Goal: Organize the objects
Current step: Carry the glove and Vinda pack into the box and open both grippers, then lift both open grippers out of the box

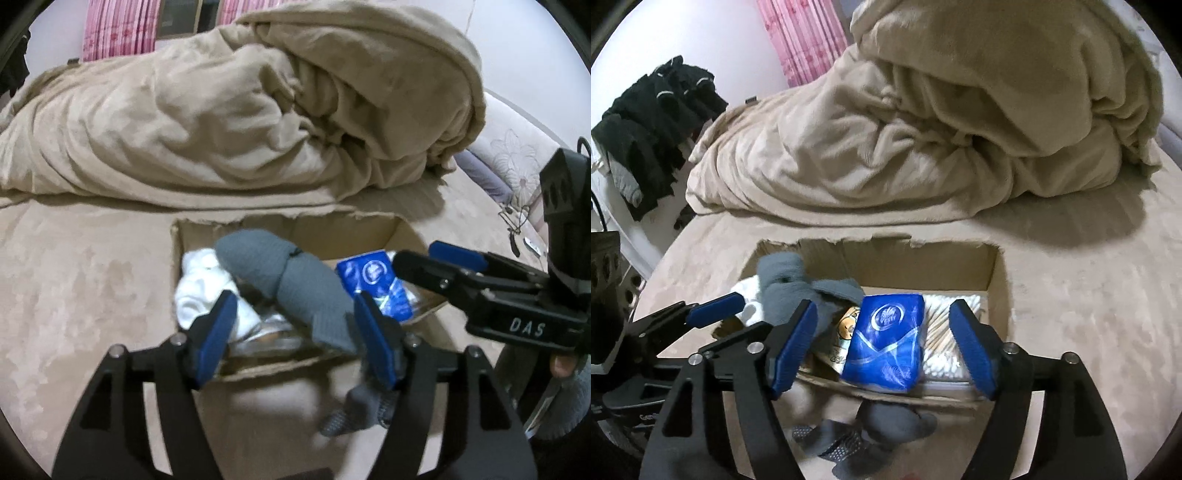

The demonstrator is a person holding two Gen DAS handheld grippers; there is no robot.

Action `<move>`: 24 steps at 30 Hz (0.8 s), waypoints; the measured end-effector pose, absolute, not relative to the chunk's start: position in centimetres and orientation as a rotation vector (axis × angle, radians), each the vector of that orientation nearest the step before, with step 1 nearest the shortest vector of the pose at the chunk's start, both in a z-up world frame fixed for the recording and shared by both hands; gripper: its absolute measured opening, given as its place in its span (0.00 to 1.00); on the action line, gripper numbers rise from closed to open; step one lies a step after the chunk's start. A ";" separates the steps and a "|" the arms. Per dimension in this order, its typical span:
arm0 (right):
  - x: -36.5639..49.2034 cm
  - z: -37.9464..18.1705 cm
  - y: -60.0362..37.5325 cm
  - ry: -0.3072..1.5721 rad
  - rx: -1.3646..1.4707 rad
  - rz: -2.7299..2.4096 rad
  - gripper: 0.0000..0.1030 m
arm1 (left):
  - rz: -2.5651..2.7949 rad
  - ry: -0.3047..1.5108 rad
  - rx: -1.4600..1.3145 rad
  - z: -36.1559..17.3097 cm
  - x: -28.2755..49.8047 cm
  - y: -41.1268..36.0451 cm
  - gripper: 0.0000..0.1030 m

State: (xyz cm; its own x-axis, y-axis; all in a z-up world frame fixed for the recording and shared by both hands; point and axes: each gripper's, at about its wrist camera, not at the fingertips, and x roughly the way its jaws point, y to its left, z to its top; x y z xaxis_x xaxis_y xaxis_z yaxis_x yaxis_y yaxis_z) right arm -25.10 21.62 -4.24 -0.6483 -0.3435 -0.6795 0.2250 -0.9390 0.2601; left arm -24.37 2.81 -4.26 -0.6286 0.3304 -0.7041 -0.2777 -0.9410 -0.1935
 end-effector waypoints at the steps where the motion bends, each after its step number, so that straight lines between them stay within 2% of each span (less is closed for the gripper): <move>1: -24.8 -3.9 21.7 -0.222 1.105 -2.592 0.79 | 2.570 -0.090 -1.123 -3.9 -24.1 2.8 0.66; 3: -24.2 -3.1 21.9 -0.234 1.098 -2.596 0.79 | 2.589 -0.083 -1.109 -2.9 -23.2 2.8 0.68; 4: -23.8 -2.7 22.0 -0.242 1.092 -2.599 0.79 | 2.597 -0.087 -1.100 -2.5 -22.8 2.7 0.75; 5: -23.4 -2.3 22.1 -0.245 1.081 -2.602 0.79 | 2.608 -0.097 -1.088 -2.1 -22.3 2.6 0.77; 10: -21.0 -0.2 22.4 -0.256 1.032 -2.609 0.85 | 2.632 -0.133 -1.042 0.2 -19.3 1.9 0.77; 14: -19.0 1.3 22.6 -0.265 0.991 -2.618 0.86 | 2.648 -0.134 -1.008 1.8 -17.3 1.8 0.78; 17: -17.4 2.2 22.7 -0.259 0.970 -2.625 0.86 | 2.664 -0.145 -0.976 3.0 -15.4 1.4 0.87; 24: -12.6 4.2 22.5 -0.171 0.906 -2.665 0.86 | 2.678 -0.155 -0.932 5.0 -11.4 1.0 0.88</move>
State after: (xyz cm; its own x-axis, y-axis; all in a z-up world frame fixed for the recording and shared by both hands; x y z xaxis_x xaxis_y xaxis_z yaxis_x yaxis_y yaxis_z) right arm -12.63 22.52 4.22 -0.7475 -0.3368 -0.5726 0.2610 -0.9415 0.2131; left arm -11.37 1.03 4.98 -0.7446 0.3152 -0.5884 -0.2450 -0.9490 -0.1983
